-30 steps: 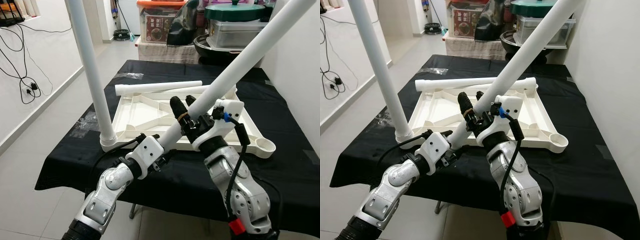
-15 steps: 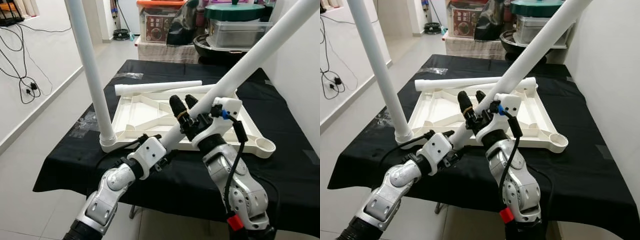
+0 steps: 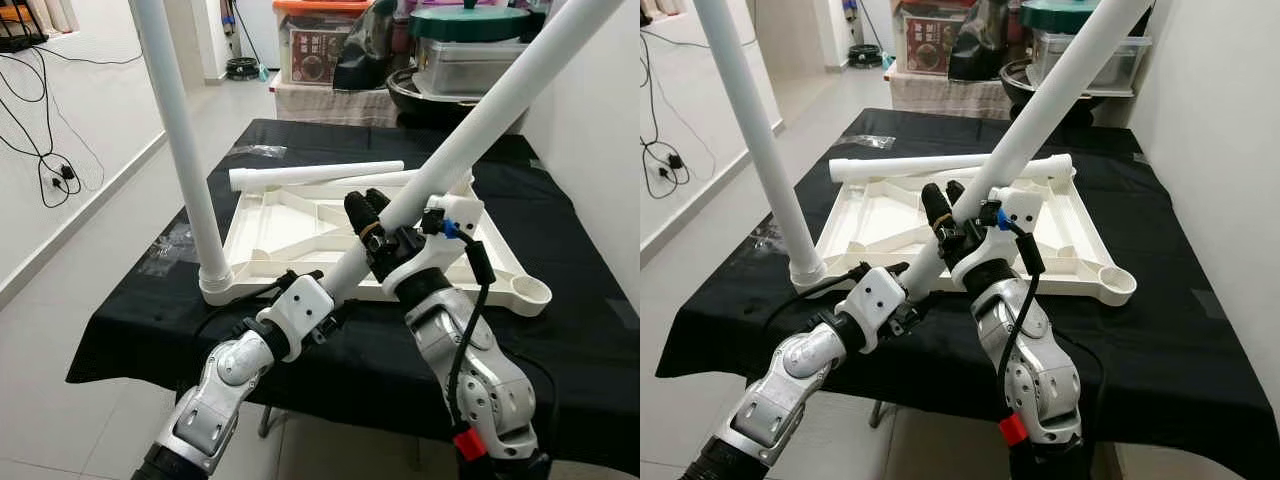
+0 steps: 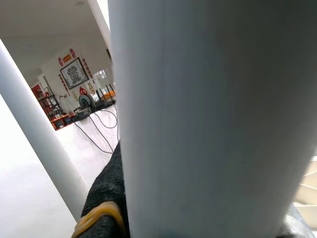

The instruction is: Building children table

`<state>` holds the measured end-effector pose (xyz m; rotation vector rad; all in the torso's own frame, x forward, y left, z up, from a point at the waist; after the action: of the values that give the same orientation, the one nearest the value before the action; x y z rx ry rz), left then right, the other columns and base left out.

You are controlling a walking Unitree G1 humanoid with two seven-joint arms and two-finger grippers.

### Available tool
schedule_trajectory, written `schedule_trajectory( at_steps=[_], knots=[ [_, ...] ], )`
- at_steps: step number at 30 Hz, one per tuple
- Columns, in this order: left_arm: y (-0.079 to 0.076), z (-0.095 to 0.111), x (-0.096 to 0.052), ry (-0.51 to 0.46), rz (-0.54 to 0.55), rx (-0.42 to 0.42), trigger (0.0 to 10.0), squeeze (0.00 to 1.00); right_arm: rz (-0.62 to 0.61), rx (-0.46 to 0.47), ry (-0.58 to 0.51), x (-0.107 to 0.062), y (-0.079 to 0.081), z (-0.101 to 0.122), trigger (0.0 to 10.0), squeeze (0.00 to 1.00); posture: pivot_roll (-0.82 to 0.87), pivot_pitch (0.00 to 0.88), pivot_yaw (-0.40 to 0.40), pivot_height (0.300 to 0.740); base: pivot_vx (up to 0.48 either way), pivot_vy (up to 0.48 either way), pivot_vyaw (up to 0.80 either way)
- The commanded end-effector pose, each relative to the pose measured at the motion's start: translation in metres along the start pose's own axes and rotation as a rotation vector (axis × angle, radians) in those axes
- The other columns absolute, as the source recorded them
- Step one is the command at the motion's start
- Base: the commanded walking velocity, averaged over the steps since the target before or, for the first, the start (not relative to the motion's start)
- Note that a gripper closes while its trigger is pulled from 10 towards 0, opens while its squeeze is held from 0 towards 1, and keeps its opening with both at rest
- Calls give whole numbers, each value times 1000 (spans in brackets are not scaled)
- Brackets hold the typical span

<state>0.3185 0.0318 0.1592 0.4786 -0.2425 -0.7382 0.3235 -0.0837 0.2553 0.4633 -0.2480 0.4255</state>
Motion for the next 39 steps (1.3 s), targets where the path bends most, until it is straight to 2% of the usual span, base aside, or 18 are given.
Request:
schedule_trajectory(
  at_steps=[1, 7, 9, 10, 15, 20, 21, 22, 23, 28, 29, 33, 35, 36, 37, 39],
  knots=[
    [-5, 3, -1, -19, -29, 37, 10000, 0, 16, 10, 27, 1, 3, -6, 0, 0, 5, 33, -14, 740, 0, 0, 0],
    [-4, 0, -2, -4, -20, 36, 10000, 0, 16, 10, 27, 1, 2, -6, 0, 0, 5, 33, -15, 740, 0, 0, 0],
    [-4, -6, -3, 23, -11, -16, 10000, 0, 15, 2, 25, 2, 2, -6, 0, 0, 5, 34, -13, 740, 0, 0, 0],
    [-3, -7, -4, 26, -10, -40, 10000, 1000, 13, 1, 23, 2, 1, -6, 0, 0, 6, 33, -14, 740, 0, 0, 0],
    [0, -7, -5, 29, 12, -57, 10000, 1000, 5, -3, 14, 3, -1, -4, 0, 0, 6, 30, -13, 740, 0, 0, 0],
    [8, -10, -8, 52, 54, -31, 10000, 1000, -14, -23, -10, 6, -6, 1, 0, 0, 7, 28, -15, 740, 0, 0, 0],
    [15, -9, -10, 49, 90, 14, 10000, 1000, -28, -30, -23, 8, -10, 5, 0, 0, 7, 29, -15, 740, 0, 0, 0],
    [15, -9, -10, 49, 90, 14, 10000, 1000, -28, -30, -23, 8, -10, 5, 0, 0, 7, 29, -15, 740, 0, 0, 0],
    [18, -10, -11, 56, 106, 10, 10000, 0, -52, -48, -37, 9, -14, 7, 0, 0, 7, 27, -14, 740, 0, 0, 0],
    [24, -9, -13, 59, 147, -11, 10000, 0, -132, -72, -82, 12, -27, 16, 0, 0, 11, 26, -15, 740, 0, 0, 0],
    [25, -3, -17, 37, 187, -30, 10000, 0, -194, -141, -130, 13, -38, 27, 0, 0, 15, 22, -14, 740, 0, 0, 0],
    [22, 0, -21, 20, 225, -56, 10000, 0, -221, -187, -151, 13, -43, 32, 0, 0, 16, 19, -16, 740, 0, 0, 0],
    [19, 2, -26, 12, 267, -104, 10000, 0, -233, -298, -141, 10, -47, 32, 0, 0, 17, 21, -17, 740, 0, 0, 0],
    [19, 2, -26, 12, 267, -104, 10000, 0, -233, -298, -141, 10, -47, 32, 0, 0, 17, 21, -17, 740, 0, 0, 0],
    [18, 3, -29, 9, 293, -122, 10000, 0, -228, -328, -128, 7, -48, 29, 10000, 0, 15, 21, -18, 740, 0, 0, 0],
    [18, 4, -31, 8, 310, -131, 10000, 0, -223, -344, -120, 6, -49, 26, 10000, 0, 15, 21, -18, 740, 0, 0, 0]
  ],
)
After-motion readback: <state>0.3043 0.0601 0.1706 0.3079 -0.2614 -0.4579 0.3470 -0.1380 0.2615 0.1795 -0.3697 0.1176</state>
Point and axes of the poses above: a point about 5 cm out from each wrist's last joint towards the gripper, its own x axis pointing out of the wrist towards the gripper, its own z axis along the axis of the wrist's last joint, y = z × x, the point moved 4 cm from there along x, pointing out of the wrist towards the gripper, and after that the axes turned 4 degrees about x, right-handed, at the moved point
